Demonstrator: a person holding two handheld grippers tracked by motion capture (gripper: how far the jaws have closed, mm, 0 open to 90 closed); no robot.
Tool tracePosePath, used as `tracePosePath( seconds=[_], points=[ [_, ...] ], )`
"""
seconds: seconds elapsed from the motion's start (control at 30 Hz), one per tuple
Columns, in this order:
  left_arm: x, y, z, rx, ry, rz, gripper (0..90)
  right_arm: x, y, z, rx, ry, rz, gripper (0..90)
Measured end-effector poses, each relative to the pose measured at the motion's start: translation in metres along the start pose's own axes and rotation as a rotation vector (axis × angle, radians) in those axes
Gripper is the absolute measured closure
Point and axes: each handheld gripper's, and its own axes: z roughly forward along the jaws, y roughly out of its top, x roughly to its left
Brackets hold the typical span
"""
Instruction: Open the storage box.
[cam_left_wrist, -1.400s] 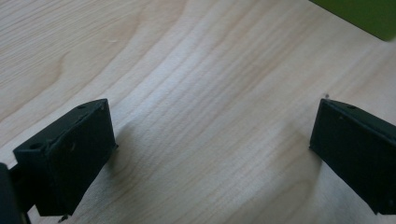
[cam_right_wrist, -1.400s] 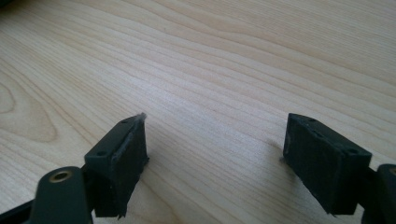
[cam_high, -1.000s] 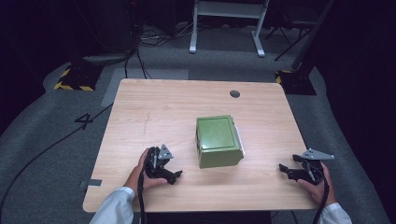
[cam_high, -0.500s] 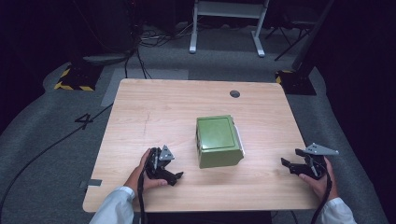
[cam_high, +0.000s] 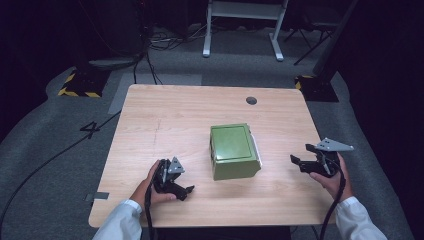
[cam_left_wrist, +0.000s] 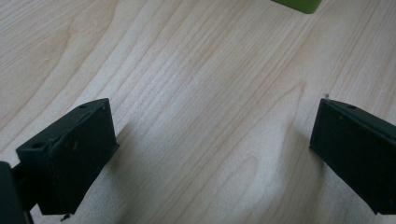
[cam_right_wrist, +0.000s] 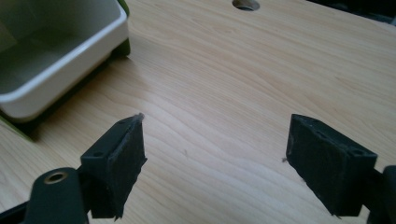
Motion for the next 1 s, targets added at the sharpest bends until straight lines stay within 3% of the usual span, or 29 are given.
tracePosePath(
  seconds=[0.27, 0.63, 1.0],
  points=[
    [0.000, 0.000, 0.000, 0.001, -0.002, 0.002, 0.5, 0.022, 0.020, 0.016, -0.010, 0.060, -0.052, 20.4],
    [0.001, 0.000, 0.000, 0.001, -0.003, 0.004, 0.5, 0.041, 0.041, 0.036, -0.043, 0.139, -0.049, 21.1],
    [0.000, 0.000, 0.000, 0.001, -0.001, 0.003, 0.5, 0.055, 0.053, 0.054, -0.042, 0.202, -0.058, 22.0]
  ],
)
